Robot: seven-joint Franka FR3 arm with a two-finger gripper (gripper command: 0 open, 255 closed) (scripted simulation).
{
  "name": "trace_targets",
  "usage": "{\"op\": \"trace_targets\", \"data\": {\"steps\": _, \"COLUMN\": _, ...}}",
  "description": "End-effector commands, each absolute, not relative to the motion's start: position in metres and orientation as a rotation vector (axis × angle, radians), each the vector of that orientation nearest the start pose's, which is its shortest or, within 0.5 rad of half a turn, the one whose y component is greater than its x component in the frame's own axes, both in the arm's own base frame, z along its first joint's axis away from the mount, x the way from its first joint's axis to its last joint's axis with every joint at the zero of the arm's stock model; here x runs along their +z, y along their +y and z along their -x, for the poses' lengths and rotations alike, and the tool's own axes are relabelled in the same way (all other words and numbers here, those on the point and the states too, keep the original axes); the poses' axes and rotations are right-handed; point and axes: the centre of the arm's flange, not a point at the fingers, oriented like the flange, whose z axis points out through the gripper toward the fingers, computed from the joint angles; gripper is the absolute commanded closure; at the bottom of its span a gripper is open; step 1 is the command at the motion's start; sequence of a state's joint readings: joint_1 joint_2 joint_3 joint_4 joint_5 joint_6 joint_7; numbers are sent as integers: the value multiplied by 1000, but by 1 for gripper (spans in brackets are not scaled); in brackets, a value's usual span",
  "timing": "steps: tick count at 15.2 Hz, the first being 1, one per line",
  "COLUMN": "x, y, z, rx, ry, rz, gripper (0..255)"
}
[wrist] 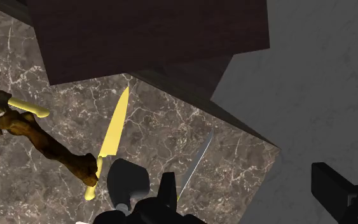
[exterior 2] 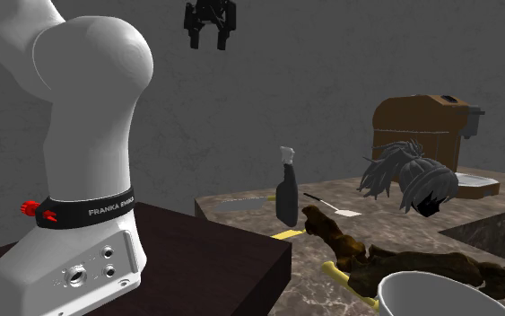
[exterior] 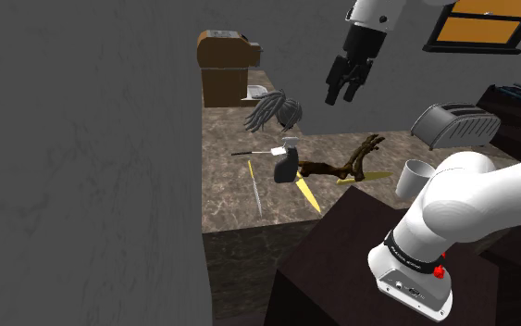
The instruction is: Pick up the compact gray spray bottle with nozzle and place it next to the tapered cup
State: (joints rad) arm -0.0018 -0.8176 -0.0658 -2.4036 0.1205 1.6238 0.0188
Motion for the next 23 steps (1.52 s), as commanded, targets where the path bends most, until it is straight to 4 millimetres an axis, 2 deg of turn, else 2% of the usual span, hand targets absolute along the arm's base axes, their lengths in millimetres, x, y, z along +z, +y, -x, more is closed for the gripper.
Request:
{"op": "trace_targets", "data": {"steps": 1, "x": 583, "y": -14, "z": -303, "rx": -58, "ry": 105, "rz": 2971, "gripper": 0}}
{"op": "trace_targets", "data": {"steps": 12, "x": 477, "y": -91, "z": -362, "rx": -52, "ry": -376, "rz": 2985, "gripper": 0}}
{"op": "trace_targets", "data": {"steps": 23, "x": 376, "y": -149, "z": -445, "rx": -45, "ry": -858, "rz": 2924, "gripper": 0}}
